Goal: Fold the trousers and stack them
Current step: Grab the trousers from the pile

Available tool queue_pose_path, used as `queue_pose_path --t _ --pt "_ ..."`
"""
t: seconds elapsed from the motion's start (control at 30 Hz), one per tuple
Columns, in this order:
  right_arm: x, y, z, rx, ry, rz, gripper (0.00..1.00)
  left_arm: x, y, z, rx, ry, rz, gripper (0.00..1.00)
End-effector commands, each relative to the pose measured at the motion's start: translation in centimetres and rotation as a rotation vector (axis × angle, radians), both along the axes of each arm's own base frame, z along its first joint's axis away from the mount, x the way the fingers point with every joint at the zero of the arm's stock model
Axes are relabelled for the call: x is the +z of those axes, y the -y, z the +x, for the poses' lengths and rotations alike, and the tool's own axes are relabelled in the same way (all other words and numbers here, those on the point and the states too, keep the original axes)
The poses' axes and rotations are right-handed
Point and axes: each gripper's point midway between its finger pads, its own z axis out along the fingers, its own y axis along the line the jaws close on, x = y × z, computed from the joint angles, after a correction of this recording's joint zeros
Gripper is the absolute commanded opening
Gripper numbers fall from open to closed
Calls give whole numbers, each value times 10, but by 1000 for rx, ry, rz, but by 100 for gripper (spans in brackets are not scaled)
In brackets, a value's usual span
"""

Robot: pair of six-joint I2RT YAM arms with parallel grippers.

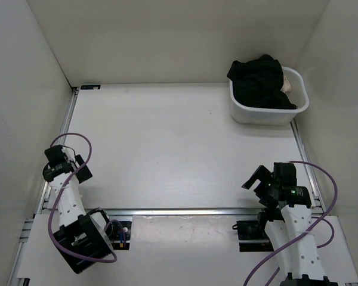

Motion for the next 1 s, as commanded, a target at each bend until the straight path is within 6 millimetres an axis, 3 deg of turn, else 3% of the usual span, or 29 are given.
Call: queue_pose_path --t 0.0,0.07,0.13,0.17,0.2,0.27,0.3,0.33,0.37,0.43,0.47,0.53,0.57,0.6,0.63,0.7,0.73,0.8,0.83,0.87,0.97 --pt "-9 -3 -48 -24 -201 19 99 7 -7 2 16 28 37 100" --pt "4 -6 -31 18 -112 33 99 9 -9 6 16 36 42 100" --pt "42 -18 -4 117 34 77 99 17 -14 10 21 46 57 100" --pt "63 -18 14 134 125 62 99 31 -20 17 27 70 82 100" --pt "104 -14 35 158 234 25 99 40 -25 25 28 93 96 100" --pt "150 -5 64 170 358 -48 99 75 -36 42 29 166 140 100" --pt "167 1 89 170 383 -87 99 87 -38 50 21 194 145 100" --pt "207 14 125 164 466 -170 99 109 -41 65 1 246 148 100" --pt "227 20 143 158 504 -211 99 121 -42 74 -14 275 145 100" --pt "263 32 182 140 570 -286 99 139 -38 86 -47 294 109 100" --pt "296 47 218 75 620 -349 99 164 -22 107 -140 367 25 100" --pt "319 58 256 39 665 -411 99 174 4 115 -232 389 -107 100" --pt "306 62 289 45 629 -430 99 176 14 120 -269 401 -162 100" --pt "314 63 311 45 669 -442 99 183 26 125 -320 440 -211 100" --pt "311 67 346 50 666 -463 99 176 31 126 -332 431 -249 100" --pt "300 68 382 70 654 -480 99 168 35 130 -347 428 -285 100" --pt "283 73 417 83 627 -507 99 161 35 133 -348 414 -311 100" --pt "257 75 449 120 595 -534 99 159 45 136 -379 417 -382 100" --pt "215 76 471 149 533 -539 99 157 47 137 -383 415 -398 100" --pt "205 75 482 173 539 -547 99 153 46 139 -379 404 -408 100" --pt "147 71 509 197 518 -526 99 146 43 144 -374 387 -429 100"
